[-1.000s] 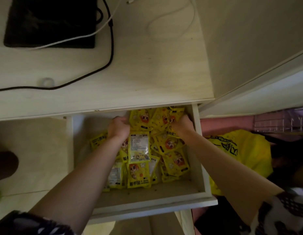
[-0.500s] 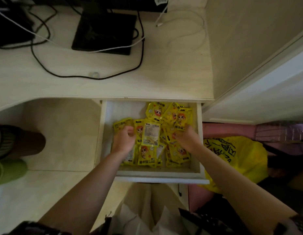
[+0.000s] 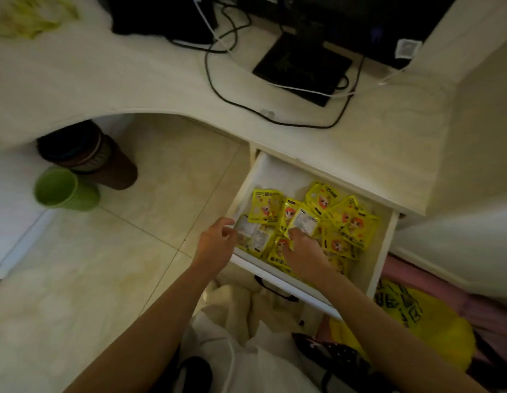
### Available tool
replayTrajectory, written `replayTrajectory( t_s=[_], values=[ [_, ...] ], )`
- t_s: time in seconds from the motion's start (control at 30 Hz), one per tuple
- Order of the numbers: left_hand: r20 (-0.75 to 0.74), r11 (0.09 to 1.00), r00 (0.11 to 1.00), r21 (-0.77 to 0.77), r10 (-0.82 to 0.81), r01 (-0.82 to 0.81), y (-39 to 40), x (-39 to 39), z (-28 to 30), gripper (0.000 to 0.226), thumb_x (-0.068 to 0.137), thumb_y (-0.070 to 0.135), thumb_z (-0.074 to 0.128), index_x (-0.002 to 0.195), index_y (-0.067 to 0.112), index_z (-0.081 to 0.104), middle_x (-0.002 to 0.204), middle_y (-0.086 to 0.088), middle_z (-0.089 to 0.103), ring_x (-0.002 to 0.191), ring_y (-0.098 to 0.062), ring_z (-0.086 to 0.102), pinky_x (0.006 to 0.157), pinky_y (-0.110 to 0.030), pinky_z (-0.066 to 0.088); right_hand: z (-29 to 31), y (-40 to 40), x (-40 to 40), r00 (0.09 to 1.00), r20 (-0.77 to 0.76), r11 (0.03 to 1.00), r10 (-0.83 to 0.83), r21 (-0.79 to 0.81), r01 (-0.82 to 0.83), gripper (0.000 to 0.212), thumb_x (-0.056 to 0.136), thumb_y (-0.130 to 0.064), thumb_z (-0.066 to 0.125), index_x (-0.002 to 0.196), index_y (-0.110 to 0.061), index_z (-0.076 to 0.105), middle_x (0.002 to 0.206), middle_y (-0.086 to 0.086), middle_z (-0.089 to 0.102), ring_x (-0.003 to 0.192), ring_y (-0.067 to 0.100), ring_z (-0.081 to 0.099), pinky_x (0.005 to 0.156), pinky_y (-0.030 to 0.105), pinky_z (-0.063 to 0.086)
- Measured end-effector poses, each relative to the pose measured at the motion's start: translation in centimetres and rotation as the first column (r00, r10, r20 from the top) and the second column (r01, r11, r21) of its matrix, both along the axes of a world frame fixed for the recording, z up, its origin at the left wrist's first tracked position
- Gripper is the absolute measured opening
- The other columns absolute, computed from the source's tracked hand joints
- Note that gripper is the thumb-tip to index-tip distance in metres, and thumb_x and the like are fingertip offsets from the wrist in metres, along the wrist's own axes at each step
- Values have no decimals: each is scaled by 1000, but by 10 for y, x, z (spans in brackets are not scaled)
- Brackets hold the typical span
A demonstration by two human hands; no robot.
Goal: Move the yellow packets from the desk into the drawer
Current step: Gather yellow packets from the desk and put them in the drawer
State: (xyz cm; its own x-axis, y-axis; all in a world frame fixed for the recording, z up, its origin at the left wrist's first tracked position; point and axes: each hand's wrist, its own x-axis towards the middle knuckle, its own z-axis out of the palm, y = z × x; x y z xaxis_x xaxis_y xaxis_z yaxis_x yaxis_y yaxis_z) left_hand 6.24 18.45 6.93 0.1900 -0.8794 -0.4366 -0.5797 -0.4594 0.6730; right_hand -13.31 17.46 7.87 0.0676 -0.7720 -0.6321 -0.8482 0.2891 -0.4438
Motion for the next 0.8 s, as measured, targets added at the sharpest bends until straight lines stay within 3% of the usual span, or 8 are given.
replayTrajectory(
  t_s=[0.13, 0.3, 0.47, 0.63, 0.8],
  values=[
    [37, 998, 997, -28, 62, -61, 23, 46, 9, 26, 92, 15, 55, 118, 17, 59, 101, -4, 69, 86, -14, 60, 73, -21, 42, 9, -6, 50, 990, -4, 989, 141, -46, -141, 44, 96, -25, 44, 138, -12, 38, 133, 11, 51, 116, 29, 54, 85, 36, 48],
    [88, 990, 987, -31, 138, -136, 50, 115, 11, 26, 93, 19, 53, 119, 21, 57, 103, -2, 69, 69, -11, 62, 61, -17, 43, 12, -5, 125, 969, 13, 966, 248, -76, -247, 39, 96, -26, 46, 131, -9, 45, 130, 12, 55, 117, 28, 54, 95, 39, 47],
    [165, 987, 973, -21, 160, -159, 71, 194, 19, 26, 95, 18, 50, 121, 16, 56, 104, -3, 68, 67, -18, 52, 68, -29, 48, 14, -3, 206, 946, 45, 947, 320, -39, -318, 44, 94, -25, 48, 135, -8, 42, 138, 12, 51, 124, 28, 50, 100, 38, 44],
    [243, 979, 949, -6, 199, -203, 81, 273, 23, 27, 95, 21, 50, 122, 19, 54, 106, -2, 67, 75, -19, 56, 75, -33, 52, 16, -17, 286, 902, 29, 900, 431, -91, -427, 44, 95, -22, 46, 136, -7, 41, 137, 12, 52, 122, 26, 52, 97, 33, 43],
    [284, 956, 915, -34, 288, -291, 77, 338, 32, 29, 94, 20, 52, 123, 18, 54, 105, -1, 69, 101, -22, 62, 85, -38, 53, 27, -40, 351, 856, -16, 840, 517, -182, -511, 37, 97, -22, 43, 131, -9, 44, 129, 10, 55, 113, 24, 55, 92, 34, 46]
  ],
)
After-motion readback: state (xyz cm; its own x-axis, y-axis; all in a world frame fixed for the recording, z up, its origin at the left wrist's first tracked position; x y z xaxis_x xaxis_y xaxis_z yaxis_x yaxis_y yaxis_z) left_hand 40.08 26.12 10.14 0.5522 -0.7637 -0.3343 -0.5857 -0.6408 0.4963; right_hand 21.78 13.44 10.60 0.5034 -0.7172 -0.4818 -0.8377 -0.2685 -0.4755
